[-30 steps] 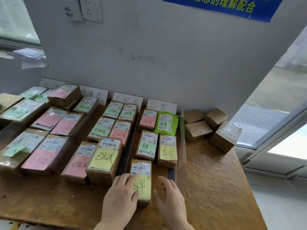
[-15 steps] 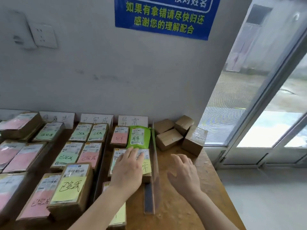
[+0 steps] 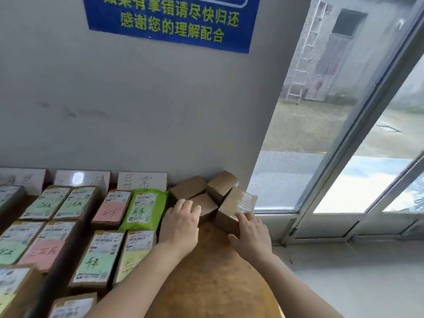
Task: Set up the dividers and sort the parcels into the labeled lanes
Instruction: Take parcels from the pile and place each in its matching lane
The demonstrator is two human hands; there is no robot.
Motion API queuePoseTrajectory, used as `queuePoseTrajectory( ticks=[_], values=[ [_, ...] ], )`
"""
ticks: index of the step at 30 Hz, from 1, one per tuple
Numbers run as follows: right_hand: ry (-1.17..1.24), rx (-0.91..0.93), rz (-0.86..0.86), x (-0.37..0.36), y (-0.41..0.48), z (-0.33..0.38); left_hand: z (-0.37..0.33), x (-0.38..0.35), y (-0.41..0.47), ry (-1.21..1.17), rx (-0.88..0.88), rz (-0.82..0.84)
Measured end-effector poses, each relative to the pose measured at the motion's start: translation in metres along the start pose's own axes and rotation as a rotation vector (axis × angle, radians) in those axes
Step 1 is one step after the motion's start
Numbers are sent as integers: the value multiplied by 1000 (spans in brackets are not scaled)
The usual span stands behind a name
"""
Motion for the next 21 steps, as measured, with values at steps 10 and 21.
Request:
queuePoseTrajectory(
  ticks=[10,21],
  values=[
    [-2,59,94,-16,92,-44,2,-67,85,70,206,271],
    [192,-103,149,-56,139,-56,26,-121,123,85,393,429]
  ],
)
Point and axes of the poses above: each hand's wrist, its own y-axis towards the middle knuckle, its own x-axis out of the back of the hand, z = x × y, the point moved 8 cm from there along y, towards the middle knuckle, and after that the axes turned 11 degrees about z, right-handed, at the moved point
